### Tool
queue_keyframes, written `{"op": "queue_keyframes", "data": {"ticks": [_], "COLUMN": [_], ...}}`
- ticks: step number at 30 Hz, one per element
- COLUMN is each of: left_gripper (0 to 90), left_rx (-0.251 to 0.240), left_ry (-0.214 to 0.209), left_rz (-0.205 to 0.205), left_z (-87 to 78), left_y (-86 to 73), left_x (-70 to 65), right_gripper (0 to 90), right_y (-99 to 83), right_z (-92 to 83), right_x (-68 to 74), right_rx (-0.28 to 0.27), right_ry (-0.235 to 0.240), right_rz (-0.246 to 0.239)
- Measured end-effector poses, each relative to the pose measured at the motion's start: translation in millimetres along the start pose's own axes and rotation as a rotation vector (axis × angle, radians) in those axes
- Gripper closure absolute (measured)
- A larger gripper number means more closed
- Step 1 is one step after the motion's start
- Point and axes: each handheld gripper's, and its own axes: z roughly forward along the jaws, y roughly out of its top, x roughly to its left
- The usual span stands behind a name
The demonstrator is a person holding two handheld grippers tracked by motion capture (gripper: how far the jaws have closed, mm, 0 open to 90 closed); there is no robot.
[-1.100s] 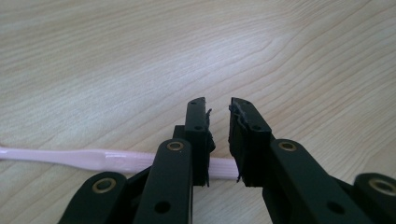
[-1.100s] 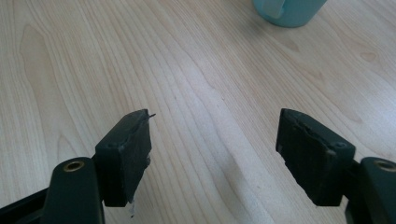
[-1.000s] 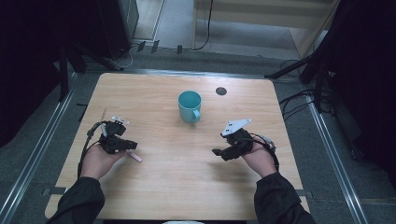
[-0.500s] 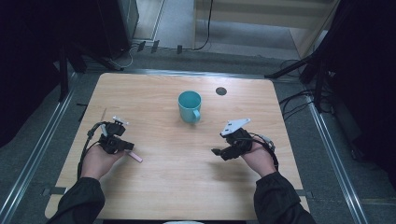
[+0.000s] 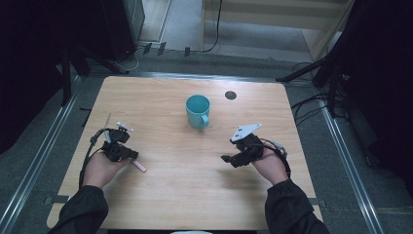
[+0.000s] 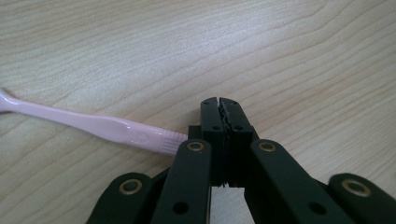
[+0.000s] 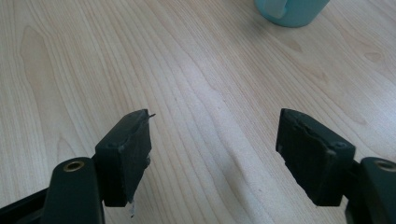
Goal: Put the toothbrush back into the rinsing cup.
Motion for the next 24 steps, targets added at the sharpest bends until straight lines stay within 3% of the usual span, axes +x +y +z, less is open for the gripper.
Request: {"op": "queue_keyframes", "data": {"ticks": [24], "left_gripper": [89.2], "left_rx": [0.055], "left_ry": [0.0], "left_rz": [-0.058], "left_z": [-9.1], "left_y": [-14.5], "left_x": [15.5], "right_gripper": [26.4], "right_y": [-1.9], "right_z": [-3.3], "right_x": [-2.1], "right_rx": [-0.006], "right_ry": [-0.005], "right_rz": [0.007]}}
